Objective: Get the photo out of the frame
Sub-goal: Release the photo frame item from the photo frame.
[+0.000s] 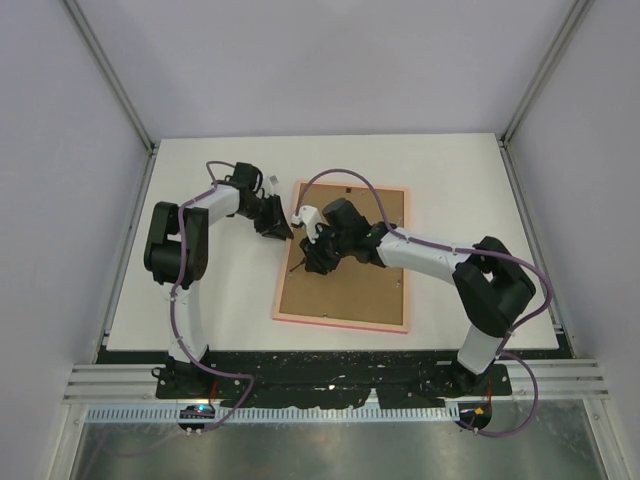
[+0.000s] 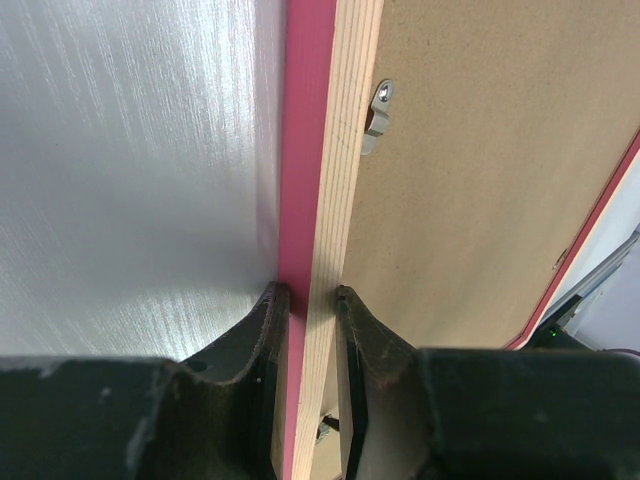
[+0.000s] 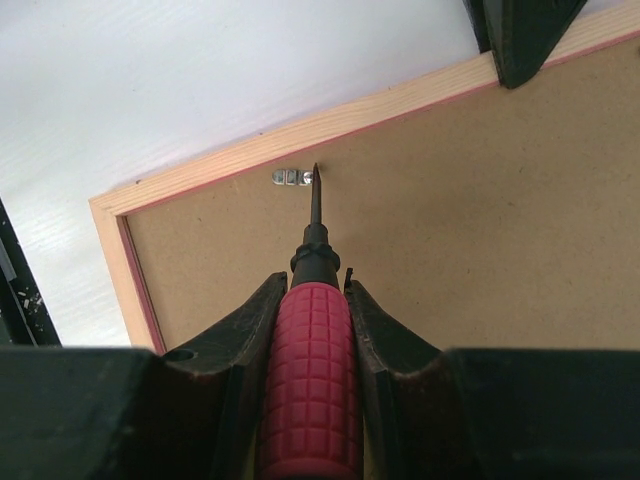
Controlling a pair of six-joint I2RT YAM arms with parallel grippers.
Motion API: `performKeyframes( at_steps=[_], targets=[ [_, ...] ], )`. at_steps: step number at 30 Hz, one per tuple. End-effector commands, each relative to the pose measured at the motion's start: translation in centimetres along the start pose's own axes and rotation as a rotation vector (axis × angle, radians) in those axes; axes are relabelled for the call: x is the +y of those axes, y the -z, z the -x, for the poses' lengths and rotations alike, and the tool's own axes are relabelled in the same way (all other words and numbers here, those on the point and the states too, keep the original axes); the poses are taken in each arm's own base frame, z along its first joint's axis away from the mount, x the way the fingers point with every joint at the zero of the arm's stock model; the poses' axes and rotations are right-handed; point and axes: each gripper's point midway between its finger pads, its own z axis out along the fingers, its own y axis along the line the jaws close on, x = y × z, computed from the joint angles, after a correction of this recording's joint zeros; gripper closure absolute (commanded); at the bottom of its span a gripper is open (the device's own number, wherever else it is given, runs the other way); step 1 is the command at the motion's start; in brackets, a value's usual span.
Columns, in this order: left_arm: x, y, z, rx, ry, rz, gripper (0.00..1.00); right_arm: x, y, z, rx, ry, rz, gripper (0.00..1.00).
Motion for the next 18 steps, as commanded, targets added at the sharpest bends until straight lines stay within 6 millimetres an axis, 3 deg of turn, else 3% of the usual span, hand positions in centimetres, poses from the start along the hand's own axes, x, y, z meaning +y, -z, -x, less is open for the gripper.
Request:
performKeyframes(
  at_steps=[1, 8, 13, 18],
  targets=[
    [0.7, -0.5, 0.3, 0.0, 0.024, 0.013, 0.8, 0.7, -0.6, 2.4, -0.032, 0.082, -0.031, 0.92],
    [0.8, -0.5, 0.3, 0.001, 0.027, 0.014, 0.8, 1.8, -0.8, 2.1, -0.013, 0.126, 0.001, 0.92],
    [0.8, -0.4, 0.3, 0.0, 0.026, 0.014, 0.8, 1.4, -0.3, 1.9, 0.0, 0.184, -0.019, 0.92],
    [0.7, -0.4, 0.4, -0.003, 0.026, 0.012, 0.8, 3.7, 0.7, 1.6, 0.007, 0.225, 0.105, 0.92]
  ],
)
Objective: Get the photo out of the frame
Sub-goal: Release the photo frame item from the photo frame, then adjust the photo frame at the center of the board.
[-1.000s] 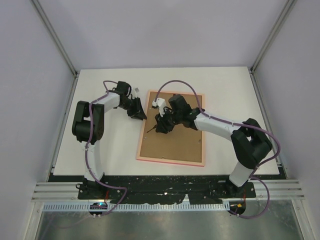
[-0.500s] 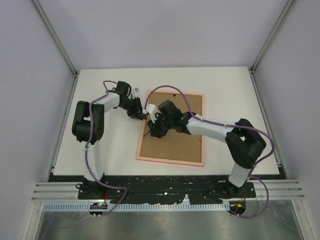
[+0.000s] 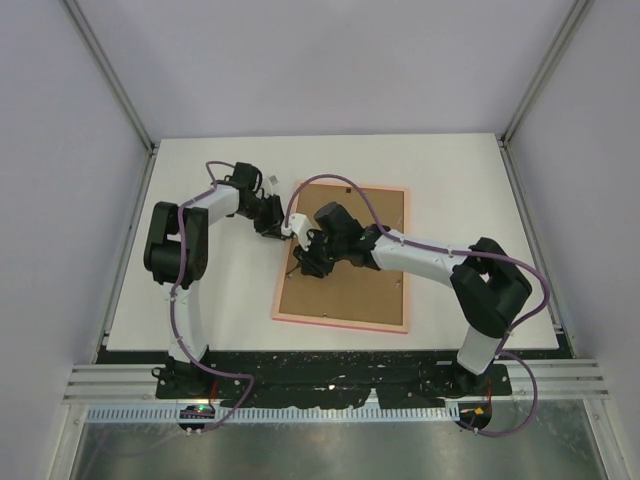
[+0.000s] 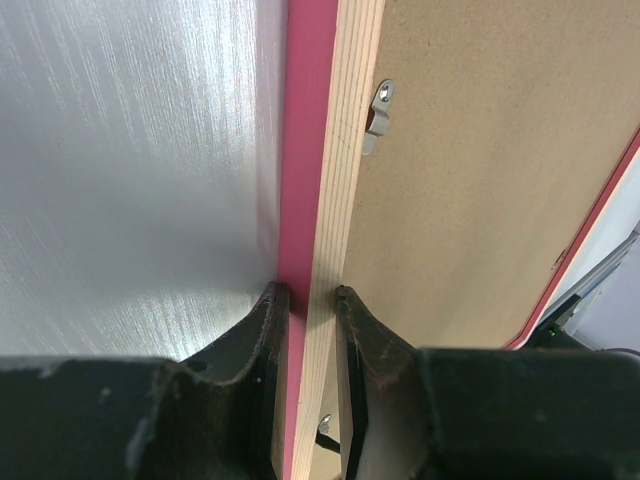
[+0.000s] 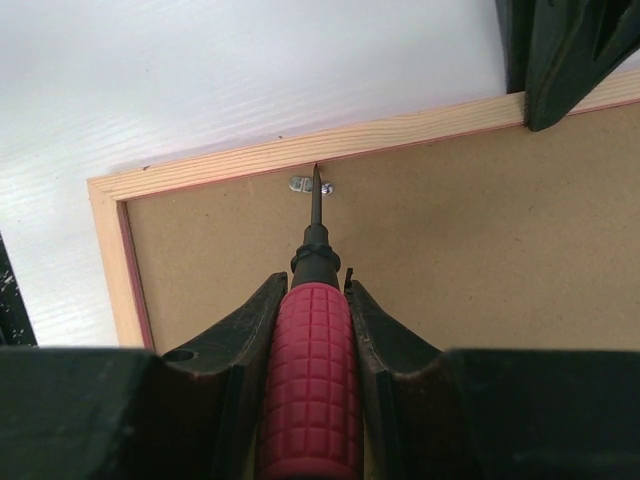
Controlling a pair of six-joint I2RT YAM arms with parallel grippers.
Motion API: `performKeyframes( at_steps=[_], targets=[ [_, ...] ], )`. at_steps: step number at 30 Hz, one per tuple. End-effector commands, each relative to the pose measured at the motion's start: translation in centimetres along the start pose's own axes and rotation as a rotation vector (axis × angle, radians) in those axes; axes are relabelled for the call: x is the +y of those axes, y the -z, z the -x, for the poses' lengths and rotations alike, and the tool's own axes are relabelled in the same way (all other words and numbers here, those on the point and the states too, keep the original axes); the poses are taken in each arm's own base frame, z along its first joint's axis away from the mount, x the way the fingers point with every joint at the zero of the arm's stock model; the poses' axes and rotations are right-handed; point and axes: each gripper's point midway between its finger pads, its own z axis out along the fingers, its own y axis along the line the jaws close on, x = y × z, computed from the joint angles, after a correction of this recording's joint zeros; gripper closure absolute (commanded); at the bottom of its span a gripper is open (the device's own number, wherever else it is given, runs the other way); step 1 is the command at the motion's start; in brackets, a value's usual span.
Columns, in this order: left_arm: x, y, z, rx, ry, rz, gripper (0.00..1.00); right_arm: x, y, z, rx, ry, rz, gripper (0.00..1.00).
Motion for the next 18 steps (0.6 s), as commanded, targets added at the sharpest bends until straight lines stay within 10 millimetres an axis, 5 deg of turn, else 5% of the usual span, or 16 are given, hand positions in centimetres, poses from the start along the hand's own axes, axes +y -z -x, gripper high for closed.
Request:
performKeyframes(
  at_steps=[1, 11, 15, 18],
  targets=[
    [0.7, -0.4, 0.3, -0.003, 0.022, 0.012, 0.8, 2.4, 1.7, 1.4, -0.018, 0.065, 0.113, 0.92],
    [0.8, -0.5, 0.3, 0.001, 0.026, 0.016, 0.8, 1.5, 2.6, 2.4, -0.038, 0.084, 0.055, 0.92],
    [0.7, -0.5, 0.2, 0.0, 0.024, 0.016, 0.8, 1.8, 5.1, 3.8, -0.065, 0.104, 0.093, 0.92],
    [0.7, -0.4, 0.3, 0.0, 0.023, 0.017, 0.8, 2.9, 7.3, 2.8, -0.006, 0.169, 0.164, 0.92]
  ],
)
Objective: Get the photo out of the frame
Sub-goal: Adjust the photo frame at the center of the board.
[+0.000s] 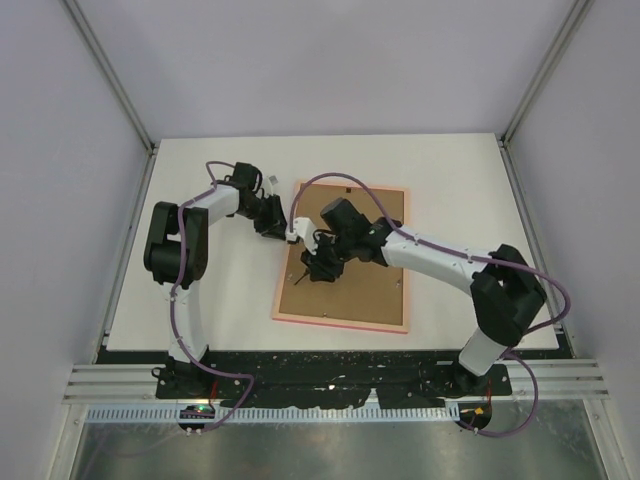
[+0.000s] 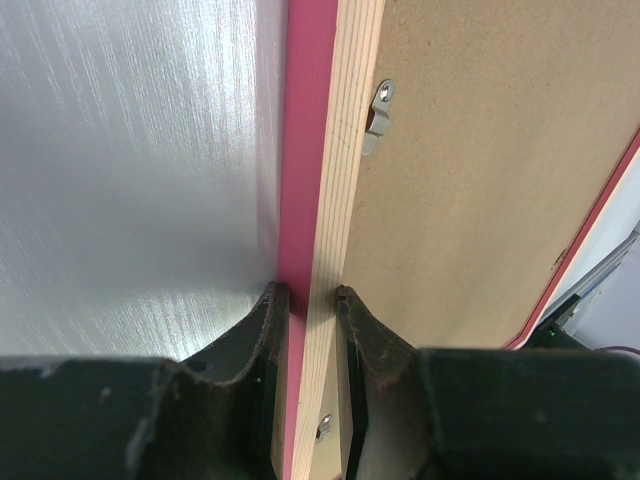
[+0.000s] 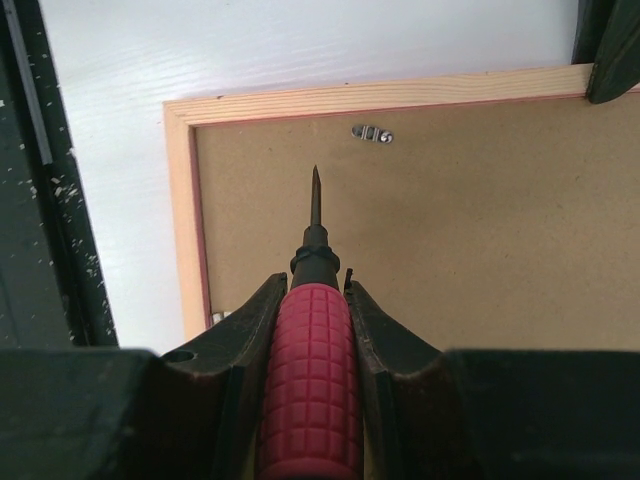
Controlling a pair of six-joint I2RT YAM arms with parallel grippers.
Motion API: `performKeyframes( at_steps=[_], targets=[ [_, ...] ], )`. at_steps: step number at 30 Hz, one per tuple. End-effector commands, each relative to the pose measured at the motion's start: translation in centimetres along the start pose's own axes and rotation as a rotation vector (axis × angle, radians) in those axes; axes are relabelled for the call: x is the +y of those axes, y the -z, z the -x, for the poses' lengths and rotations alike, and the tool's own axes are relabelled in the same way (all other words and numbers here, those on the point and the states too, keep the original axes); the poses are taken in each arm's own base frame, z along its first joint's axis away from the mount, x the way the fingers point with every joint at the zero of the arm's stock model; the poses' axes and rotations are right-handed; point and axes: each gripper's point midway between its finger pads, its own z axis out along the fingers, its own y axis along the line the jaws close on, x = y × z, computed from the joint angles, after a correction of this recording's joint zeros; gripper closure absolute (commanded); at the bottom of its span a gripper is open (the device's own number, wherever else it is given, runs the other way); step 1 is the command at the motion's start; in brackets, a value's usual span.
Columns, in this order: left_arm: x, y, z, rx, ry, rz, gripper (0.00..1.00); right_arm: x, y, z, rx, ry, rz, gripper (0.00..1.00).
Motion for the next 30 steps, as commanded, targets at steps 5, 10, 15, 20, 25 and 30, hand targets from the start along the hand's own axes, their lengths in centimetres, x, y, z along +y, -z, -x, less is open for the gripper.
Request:
performKeyframes(
  at_steps=[5, 10, 15, 20, 25, 30],
  targets=[
    [0.8, -0.4, 0.5, 0.011, 0.022, 0.026, 0.8, 1.8, 6.9, 1.3, -0.005, 0.19, 0.055, 0.92],
    [0.7, 0.8, 1.6, -0.002, -0.029, 0.078, 0.8, -0.1, 9.3, 1.1, 0.014, 0.171, -0.005, 0.92],
    [0.5, 1.7, 3.5, 0.006, -0.102, 0.14, 0.79, -1.5, 11.9, 0.0, 0.041, 0.144, -0.077, 0.92],
    [0.3, 2.1, 4.8, 0.048, -0.206, 0.248, 0.8, -2.5, 15.6, 0.1, -0.049, 0.118, -0.161, 0.92],
    [-0.6, 1.5, 5.7, 0.06, -0.299, 0.329, 0.78, -2.2, 17.4, 0.6, -0.157, 0.11, -0.207, 0.92],
    [-3.2, 1.2, 7.6, 0.039, -0.396, 0.358, 0.76, -1.2, 17.1, 0.8, -0.214, 0.088, -0.174, 0.92]
  ],
)
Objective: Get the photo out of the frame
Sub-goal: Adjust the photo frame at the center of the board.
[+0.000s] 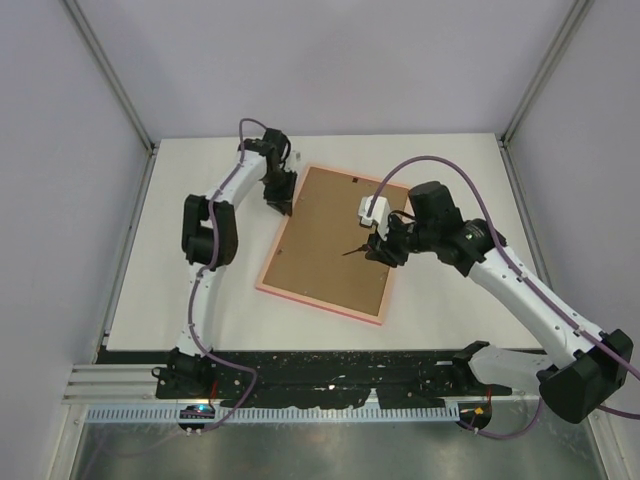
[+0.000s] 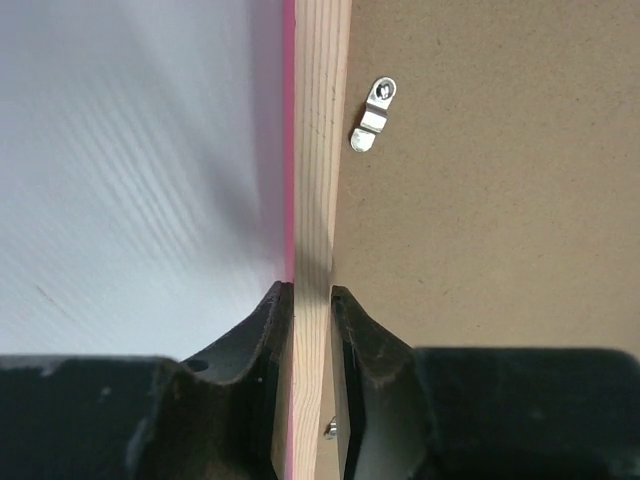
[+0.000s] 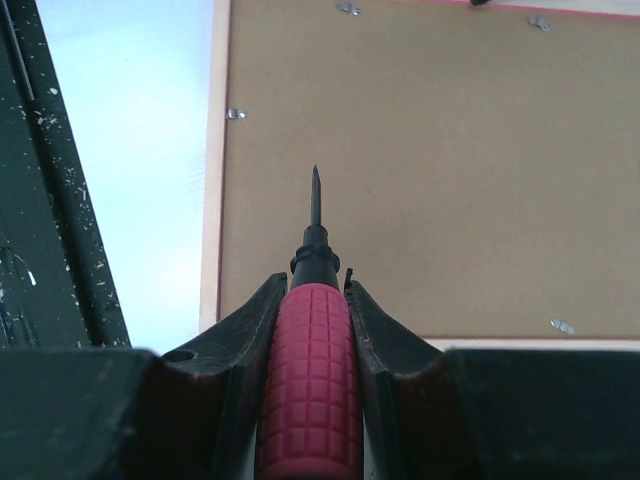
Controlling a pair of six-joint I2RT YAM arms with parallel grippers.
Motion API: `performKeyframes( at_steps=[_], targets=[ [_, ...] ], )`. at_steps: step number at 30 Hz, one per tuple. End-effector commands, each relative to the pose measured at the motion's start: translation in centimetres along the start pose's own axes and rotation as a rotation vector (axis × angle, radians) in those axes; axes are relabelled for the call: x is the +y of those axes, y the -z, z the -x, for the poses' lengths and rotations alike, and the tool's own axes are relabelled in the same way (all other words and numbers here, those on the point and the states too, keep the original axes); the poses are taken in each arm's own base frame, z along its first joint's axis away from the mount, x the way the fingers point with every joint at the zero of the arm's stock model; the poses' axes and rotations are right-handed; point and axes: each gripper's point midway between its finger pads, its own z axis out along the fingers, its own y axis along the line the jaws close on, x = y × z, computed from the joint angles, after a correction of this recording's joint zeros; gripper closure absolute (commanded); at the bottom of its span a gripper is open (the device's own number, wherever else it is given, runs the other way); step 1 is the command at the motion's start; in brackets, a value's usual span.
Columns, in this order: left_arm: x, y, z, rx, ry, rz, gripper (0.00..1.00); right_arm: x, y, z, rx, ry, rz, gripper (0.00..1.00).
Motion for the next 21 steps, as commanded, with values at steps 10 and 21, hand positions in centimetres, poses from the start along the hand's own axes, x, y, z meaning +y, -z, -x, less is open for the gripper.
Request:
performKeyframes(
  at_steps=[10, 21],
  targets=[
    [-7.3, 1.4, 1.8, -0.065, -0.337, 0.041, 0.72, 1.0, -0.8, 1.2, -0.128, -0.052, 0.064, 0.92],
    [-5.4, 8.1, -1.9, -0.126, -0.394, 0.164, 0.49, 0.2, 2.2, 1.7, -0.241, -0.057, 0.015, 0.92]
  ],
)
